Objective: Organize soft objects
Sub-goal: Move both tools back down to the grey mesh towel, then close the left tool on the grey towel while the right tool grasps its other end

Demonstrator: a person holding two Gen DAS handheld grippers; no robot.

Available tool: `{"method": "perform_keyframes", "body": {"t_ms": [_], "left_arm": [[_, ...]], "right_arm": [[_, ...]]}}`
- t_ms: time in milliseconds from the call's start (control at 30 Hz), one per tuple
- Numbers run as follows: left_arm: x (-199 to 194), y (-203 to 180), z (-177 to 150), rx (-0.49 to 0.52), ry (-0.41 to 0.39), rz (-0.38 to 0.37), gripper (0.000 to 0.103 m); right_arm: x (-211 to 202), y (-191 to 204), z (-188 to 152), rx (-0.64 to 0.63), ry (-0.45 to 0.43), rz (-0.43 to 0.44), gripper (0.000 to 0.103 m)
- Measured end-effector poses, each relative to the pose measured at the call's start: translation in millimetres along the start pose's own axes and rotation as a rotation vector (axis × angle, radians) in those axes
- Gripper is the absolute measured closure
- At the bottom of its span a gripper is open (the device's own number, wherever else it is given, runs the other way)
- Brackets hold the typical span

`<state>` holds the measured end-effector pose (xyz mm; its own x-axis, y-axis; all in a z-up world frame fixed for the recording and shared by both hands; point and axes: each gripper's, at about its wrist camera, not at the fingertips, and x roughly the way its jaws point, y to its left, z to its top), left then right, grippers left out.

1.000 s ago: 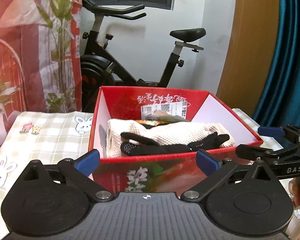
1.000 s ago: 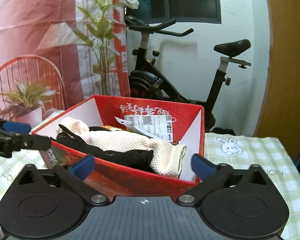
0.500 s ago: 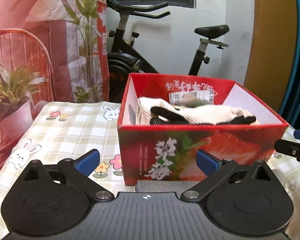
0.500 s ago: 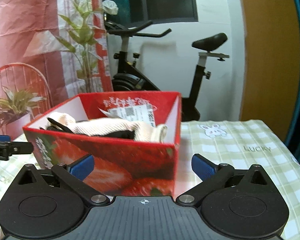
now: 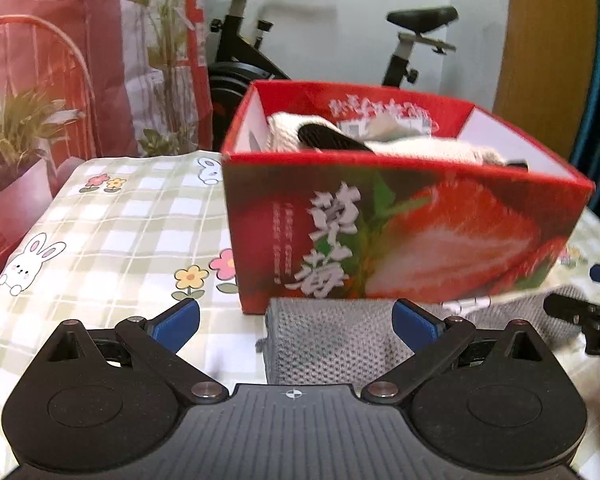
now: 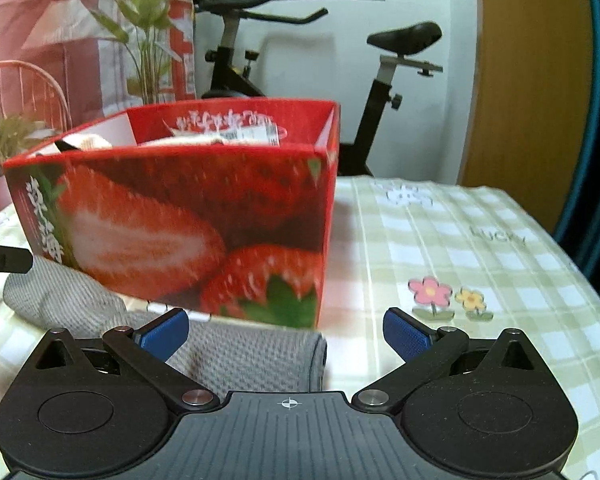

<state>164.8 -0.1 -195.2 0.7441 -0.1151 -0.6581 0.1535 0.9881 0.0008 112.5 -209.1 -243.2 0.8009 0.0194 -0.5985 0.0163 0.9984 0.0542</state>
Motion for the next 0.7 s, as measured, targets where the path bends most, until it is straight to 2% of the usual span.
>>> {"method": "perform_keyframes", "body": {"t_ms": [100, 333, 567, 600, 700], "left_arm": [[7, 2, -5, -0.019, 0.037, -0.025, 0.000], [19, 7, -16, -0.056, 0.055, -0.050, 0.004], [29, 13, -24, -0.114, 0.066, -0.084, 0.017], [29, 13, -25, -0.112, 0.061, -0.085, 0.018], [28, 10, -27, -0.074, 0.048, -0.086, 0.030]], "right_arm": [[3, -3, -5, 0.023, 0.010, 0.002, 0.000], [12, -5, -9, 0.012, 0.044, 0.027, 0.001], [14, -1, -12, -0.032, 0.051, 0.043, 0.005], [14, 1, -12, -0.041, 0.050, 0.044, 0.005], [15, 3, -12, -0.058, 0.054, 0.048, 0.005]]}}
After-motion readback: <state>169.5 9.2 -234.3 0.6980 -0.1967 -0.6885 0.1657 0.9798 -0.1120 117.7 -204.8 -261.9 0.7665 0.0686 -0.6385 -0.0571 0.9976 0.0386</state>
